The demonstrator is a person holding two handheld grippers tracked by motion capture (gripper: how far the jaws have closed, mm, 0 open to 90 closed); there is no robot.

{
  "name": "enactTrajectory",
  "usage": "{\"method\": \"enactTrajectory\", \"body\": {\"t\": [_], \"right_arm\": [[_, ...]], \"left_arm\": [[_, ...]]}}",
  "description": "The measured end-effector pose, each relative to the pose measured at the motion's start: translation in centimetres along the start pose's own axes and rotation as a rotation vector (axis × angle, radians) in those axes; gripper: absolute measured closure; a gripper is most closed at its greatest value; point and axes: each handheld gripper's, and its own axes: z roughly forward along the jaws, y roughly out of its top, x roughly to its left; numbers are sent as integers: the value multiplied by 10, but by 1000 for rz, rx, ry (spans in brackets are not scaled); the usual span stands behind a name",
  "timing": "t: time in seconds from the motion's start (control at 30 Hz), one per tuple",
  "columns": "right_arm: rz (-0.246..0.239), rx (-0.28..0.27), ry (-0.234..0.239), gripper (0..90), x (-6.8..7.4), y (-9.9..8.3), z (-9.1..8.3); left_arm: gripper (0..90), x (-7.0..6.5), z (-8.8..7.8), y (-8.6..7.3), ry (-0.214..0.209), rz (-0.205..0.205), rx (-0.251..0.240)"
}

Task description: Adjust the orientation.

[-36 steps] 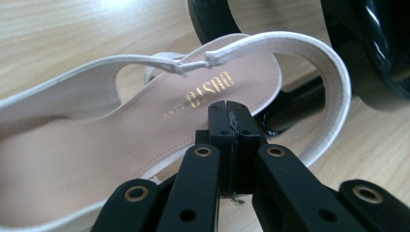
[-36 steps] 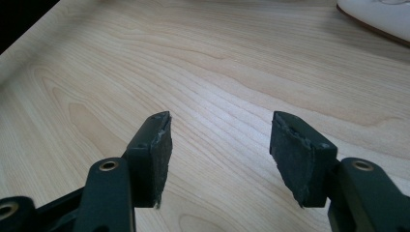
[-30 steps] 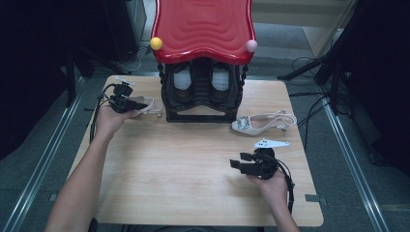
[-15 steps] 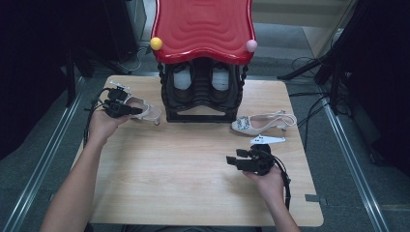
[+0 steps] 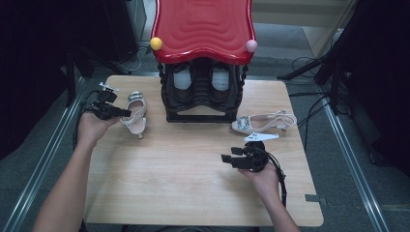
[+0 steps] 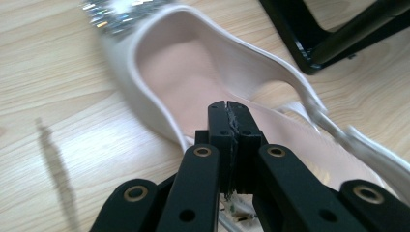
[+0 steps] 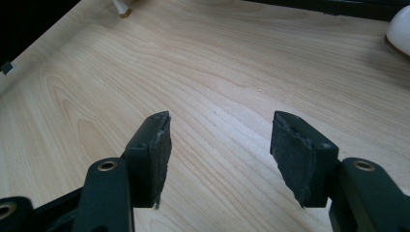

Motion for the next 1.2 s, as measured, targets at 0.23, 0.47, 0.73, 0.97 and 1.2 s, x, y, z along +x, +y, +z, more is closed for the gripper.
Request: {"method": "enactTrajectory", "body": {"t": [0.23,0.47,0.73,0.97,1.2], "right_arm": [[0,8,0,406,0,0,2],[0,7,-2,406,0,0,2],[0,11,-4,406,1,0,3],[-2,26,-11,405,2,-1,4],[-5,35,-24,401,3,-3,3]], "left_arm": [[829,-1,-8,-2,4,-10,-38],[664,-5,-20,1,44,-23,-103],[598,4,-3,-13,80,-94,-108],[608,11,14,-25,83,-143,-122],[748,10,22,-24,70,-165,-141]]}}
